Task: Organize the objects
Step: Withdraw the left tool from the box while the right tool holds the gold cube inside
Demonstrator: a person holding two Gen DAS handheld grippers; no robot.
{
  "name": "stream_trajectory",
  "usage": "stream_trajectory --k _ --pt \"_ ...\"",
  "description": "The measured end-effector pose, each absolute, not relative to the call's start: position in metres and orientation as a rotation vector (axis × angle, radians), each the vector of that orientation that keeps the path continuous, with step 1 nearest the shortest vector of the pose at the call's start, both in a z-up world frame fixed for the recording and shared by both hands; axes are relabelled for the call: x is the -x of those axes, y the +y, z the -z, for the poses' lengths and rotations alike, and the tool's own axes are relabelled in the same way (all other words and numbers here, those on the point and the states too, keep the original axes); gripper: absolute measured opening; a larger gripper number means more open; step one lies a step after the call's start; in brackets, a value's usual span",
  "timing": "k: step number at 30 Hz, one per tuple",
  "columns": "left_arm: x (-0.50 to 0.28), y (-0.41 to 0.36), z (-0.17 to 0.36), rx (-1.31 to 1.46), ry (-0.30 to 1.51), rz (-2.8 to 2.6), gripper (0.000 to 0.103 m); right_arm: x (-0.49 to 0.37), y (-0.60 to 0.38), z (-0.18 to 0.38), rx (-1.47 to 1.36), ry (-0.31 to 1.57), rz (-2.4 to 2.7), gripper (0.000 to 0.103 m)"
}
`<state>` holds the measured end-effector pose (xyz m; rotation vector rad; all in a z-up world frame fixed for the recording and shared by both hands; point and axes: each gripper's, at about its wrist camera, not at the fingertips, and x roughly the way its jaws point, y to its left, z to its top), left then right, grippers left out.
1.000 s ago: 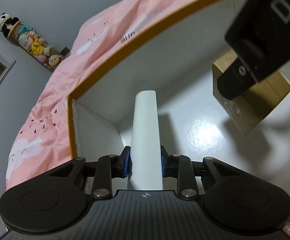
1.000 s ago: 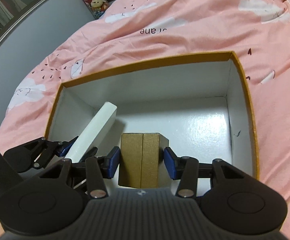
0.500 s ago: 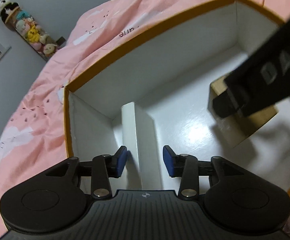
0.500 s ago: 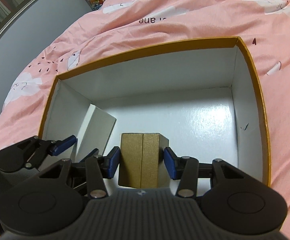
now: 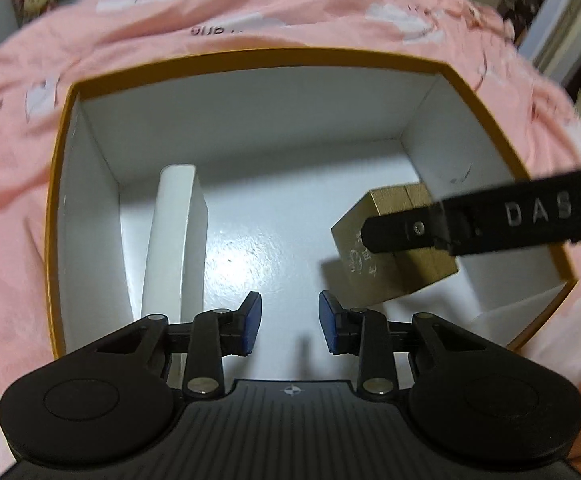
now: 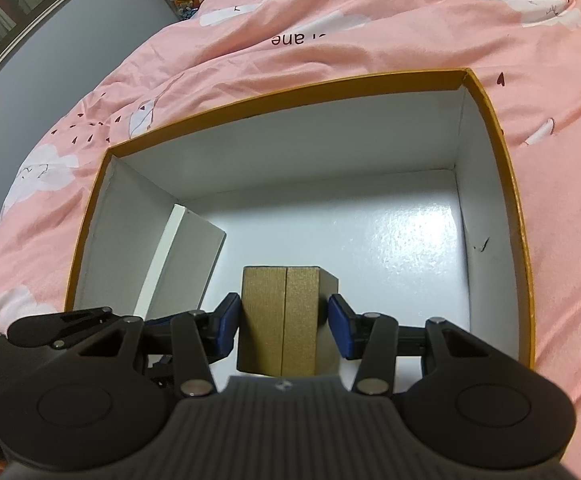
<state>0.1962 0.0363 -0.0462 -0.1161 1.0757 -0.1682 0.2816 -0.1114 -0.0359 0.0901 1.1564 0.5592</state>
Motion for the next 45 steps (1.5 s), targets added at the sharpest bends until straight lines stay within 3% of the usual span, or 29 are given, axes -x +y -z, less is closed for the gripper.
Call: stream_trajectory --k 9,20,25,26,37,40,45 --pt "-0.193 0.069 0.009 0.125 0.916 0.146 0.036 -0.28 -0.103 0.037 -0.086 1.164 -0.582 0.05" --pt "-0.217 0.039 0.032 -0.22 1.117 0.014 0.036 -0.279 -0.106 0.041 -0.102 1.17 -0.608 0.05" --pt "-0.216 0.03 0.039 -0.299 1.131 -0.044 0.026 -0.279 -0.109 0.042 -0.106 1.177 -0.614 0.05" --pt "-0.217 0.029 0.039 -0.299 1.13 -0.047 0.021 -0.28 -0.11 0.043 -0.109 1.177 -0.614 0.05" --pt "-0.219 0.033 0.032 -0.076 1.135 0.106 0.021 -0.281 -0.116 0.046 -0.121 1.187 -0.626 0.05" --pt "-0.22 0.034 0.031 -0.007 1.143 0.154 0.014 -0.282 -0.116 0.05 -0.132 1.206 -0.626 0.05" --pt "-0.22 0.033 0.031 0.048 1.14 0.18 0.014 -0.284 -0.116 0.056 -0.144 1.226 -0.608 0.05"
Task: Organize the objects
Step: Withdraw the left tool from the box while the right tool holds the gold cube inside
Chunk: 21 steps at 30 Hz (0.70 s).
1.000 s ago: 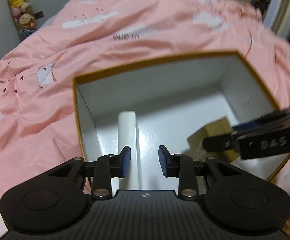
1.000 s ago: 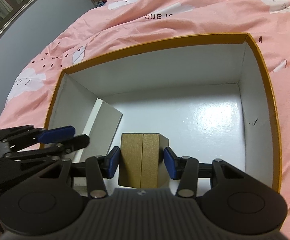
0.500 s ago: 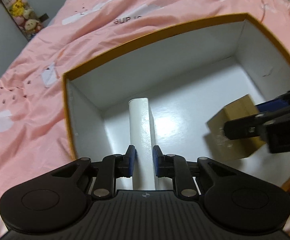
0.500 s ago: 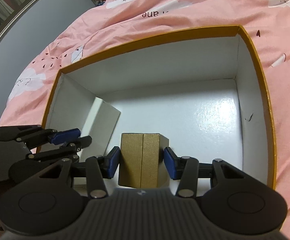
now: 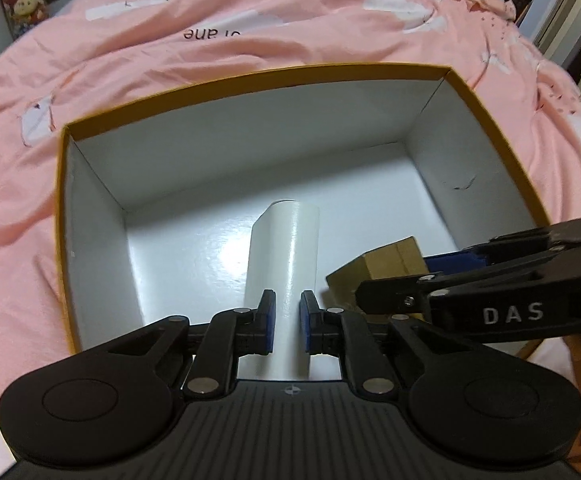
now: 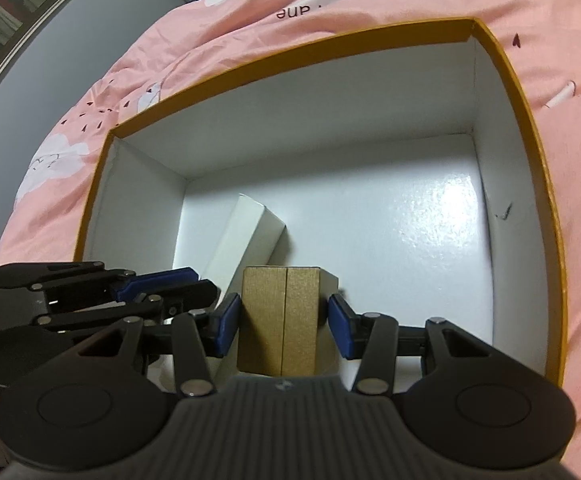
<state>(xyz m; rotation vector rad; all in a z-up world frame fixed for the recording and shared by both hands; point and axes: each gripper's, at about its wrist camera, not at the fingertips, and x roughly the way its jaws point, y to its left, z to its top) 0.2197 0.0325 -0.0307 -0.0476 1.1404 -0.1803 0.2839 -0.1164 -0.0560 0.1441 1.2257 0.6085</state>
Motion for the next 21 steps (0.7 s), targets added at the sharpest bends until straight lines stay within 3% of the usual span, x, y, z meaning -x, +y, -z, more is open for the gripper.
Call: stream_trajectory --k 15,21 --pt "-0.218 0.019 0.052 0.081 1.183 0.245 0.013 -0.291 -0.125 0.065 -0.174 1.255 -0.53 0.05" --pt "-0.209 0.044 0.026 0.1 1.082 0.217 0.014 -0.295 -0.105 0.068 -0.129 1.226 -0.56 0.05"
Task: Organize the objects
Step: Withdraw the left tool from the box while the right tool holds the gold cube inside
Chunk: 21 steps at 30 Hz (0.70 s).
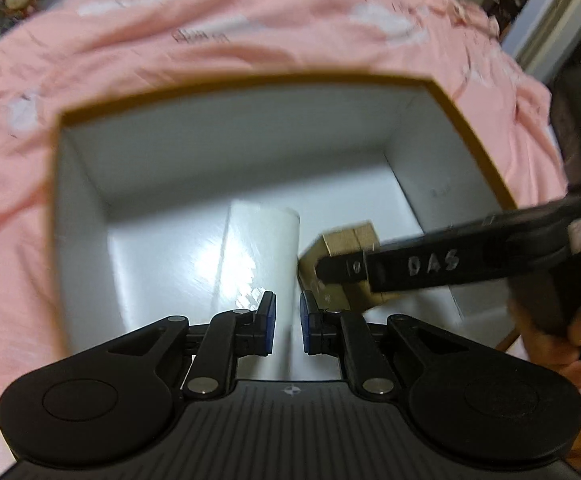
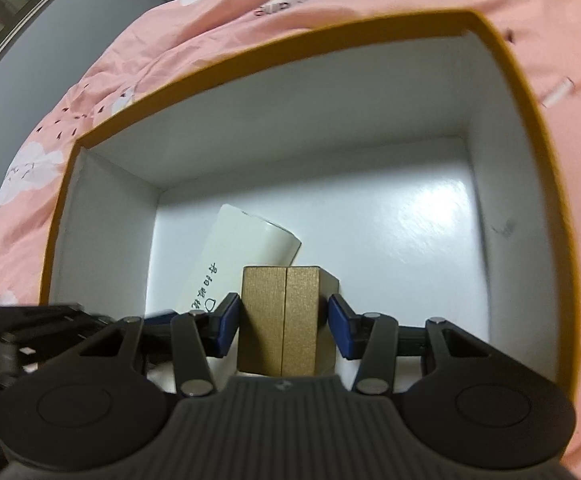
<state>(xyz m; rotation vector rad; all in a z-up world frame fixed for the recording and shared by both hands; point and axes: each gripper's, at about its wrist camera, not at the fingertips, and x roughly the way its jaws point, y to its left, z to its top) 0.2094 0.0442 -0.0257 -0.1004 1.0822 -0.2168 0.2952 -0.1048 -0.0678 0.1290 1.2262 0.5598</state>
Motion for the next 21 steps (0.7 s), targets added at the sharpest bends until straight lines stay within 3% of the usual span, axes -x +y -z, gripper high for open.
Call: stream_trajectory --k 8,15,21 --pt "-0.218 0.08 0.0 0.094 1.012 0.158 0.014 -0.3 -0.065 0.072 -0.113 1.249 -0.664 0.05" --pt "-0.231 0.085 0.002 0.028 1.01 0.182 0.014 -0.302 -0.05 0.085 -0.221 1.376 -0.706 0.05" --pt "-0.237 0.087 0.005 0.005 0.988 0.194 0.014 -0.298 -0.045 0.081 -0.185 1.354 -0.73 0.05"
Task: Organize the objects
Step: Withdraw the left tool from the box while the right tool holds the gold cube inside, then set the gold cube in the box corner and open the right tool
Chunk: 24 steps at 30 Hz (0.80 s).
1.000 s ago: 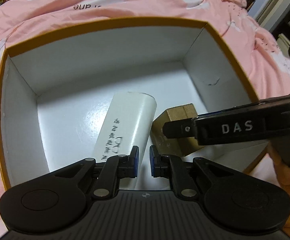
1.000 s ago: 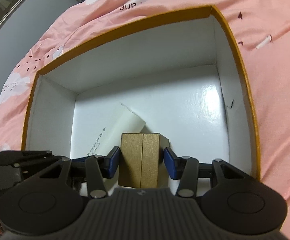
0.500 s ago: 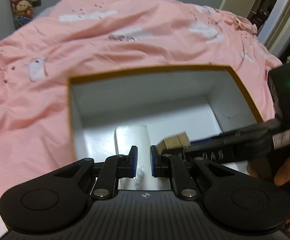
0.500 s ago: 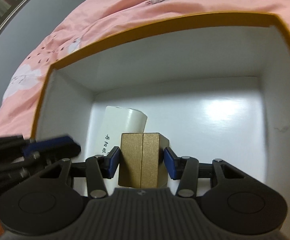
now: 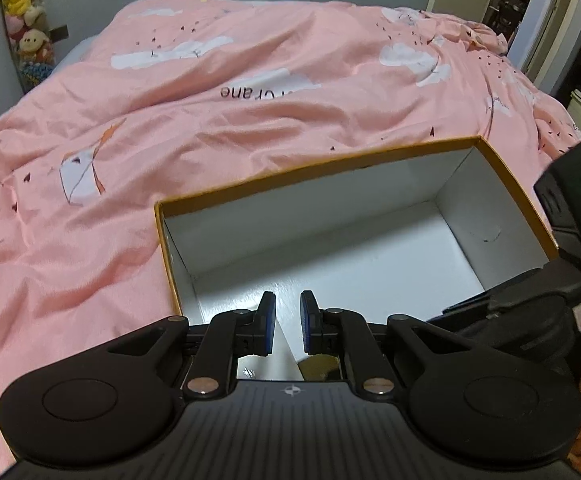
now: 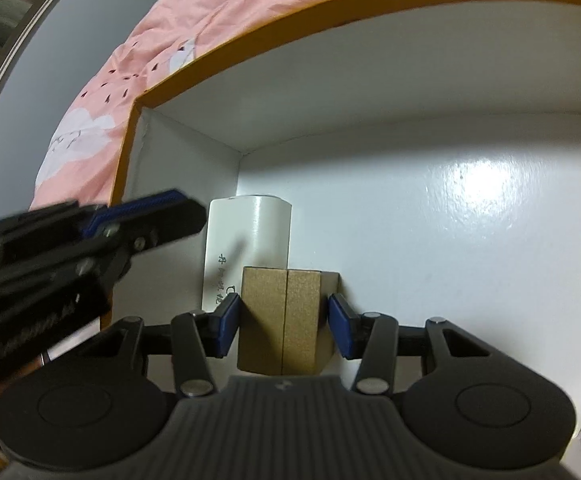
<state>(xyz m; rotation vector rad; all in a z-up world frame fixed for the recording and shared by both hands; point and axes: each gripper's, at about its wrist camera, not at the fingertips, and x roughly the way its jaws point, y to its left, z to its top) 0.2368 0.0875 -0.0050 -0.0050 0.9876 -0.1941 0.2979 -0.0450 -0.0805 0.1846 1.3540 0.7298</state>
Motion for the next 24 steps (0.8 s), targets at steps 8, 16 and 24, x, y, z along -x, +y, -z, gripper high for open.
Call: stream_trajectory --k 8,16,24 --pt "-0.241 0.095 0.001 -0.042 0.979 0.222 0.016 -0.287 -0.017 0.049 0.233 1.052 -0.853 0.05" --pt "-0.247 0.096 0.009 -0.108 1.033 0.257 0.018 -0.288 -0.006 0.041 0.623 0.742 -1.041 0.05" --pt "-0.254 0.099 0.015 -0.1 1.051 0.269 0.018 -0.289 0.018 0.055 0.838 0.617 -1.179 0.049"
